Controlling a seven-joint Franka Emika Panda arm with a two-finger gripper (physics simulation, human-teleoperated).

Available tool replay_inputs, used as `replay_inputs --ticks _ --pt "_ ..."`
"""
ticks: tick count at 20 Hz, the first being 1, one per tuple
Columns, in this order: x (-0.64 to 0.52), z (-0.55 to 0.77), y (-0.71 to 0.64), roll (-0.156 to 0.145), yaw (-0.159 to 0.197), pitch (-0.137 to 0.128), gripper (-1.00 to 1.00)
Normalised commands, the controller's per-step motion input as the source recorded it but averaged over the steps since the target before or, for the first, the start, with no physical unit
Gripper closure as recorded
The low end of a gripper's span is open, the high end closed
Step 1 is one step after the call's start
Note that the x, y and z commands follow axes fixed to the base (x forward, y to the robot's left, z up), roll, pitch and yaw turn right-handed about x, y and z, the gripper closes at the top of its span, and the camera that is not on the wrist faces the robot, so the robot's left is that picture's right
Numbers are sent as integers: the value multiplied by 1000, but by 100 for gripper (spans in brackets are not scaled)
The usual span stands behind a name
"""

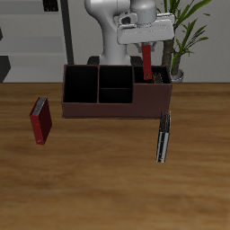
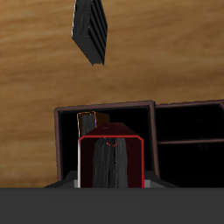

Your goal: Place the orange book into the back desk caddy's right compartment and place the left red book into the back desk caddy's right compartment

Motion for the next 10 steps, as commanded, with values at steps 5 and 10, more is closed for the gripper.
replay_inputs --ticks 5,10 --pt "41 -186 11 7 17 29 100" --pt "-49 -62 87 33 4 21 100"
